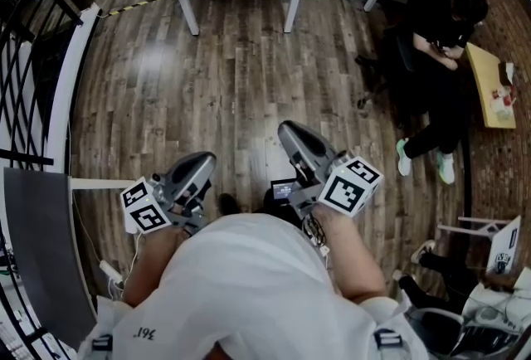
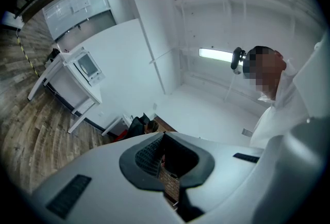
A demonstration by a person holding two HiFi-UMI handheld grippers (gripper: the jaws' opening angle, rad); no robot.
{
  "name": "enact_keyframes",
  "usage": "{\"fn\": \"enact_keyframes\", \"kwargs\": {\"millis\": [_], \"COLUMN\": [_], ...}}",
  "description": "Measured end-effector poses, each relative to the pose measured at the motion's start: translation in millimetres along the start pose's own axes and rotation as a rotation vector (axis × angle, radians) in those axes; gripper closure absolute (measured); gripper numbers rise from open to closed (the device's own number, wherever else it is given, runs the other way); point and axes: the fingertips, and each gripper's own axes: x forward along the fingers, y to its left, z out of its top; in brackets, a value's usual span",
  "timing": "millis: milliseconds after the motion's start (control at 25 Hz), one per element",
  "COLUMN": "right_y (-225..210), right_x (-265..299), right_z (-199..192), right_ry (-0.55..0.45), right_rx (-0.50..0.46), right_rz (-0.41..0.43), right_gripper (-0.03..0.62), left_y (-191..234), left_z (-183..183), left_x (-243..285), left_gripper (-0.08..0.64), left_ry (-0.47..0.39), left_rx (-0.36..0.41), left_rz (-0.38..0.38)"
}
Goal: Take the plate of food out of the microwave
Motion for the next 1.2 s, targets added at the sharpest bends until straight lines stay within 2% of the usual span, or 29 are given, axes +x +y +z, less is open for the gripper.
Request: {"fn": "enact_keyframes", "kwargs": {"millis": [160,320,800,1200], "right_y": [1.7,-5.8,-12.4,-5.1], "right_x": [1.3,3.4,2.5,24.3], "right_z": [1.3,-0.2,-5.5,-15.5], "right_ry": [0.009,0.013,0.006,-0.012], "right_rx": [-0.025,-0.027,-0.023,-0.012], "right_rz": [-0.009,-0.031,-0.076,-0.115], "right_gripper": [0.535,0.522,0.522,0.522], "left_y": [-1.7,2.5,9.7,25.4], "left_z": [3.9,2.9,-0.7,18.5], "left_x": [-0.2,0.8,-3.6,-25.9], "left_gripper": [0.554,0.554,0.554,0.554], "left_ry": [0.002,-0.005,-0.001,0.011], "left_rx": [0.007,0.005,-0.02,-0.032], "left_rz": [-0.004,-0.007,-0.014,-0.009]}}
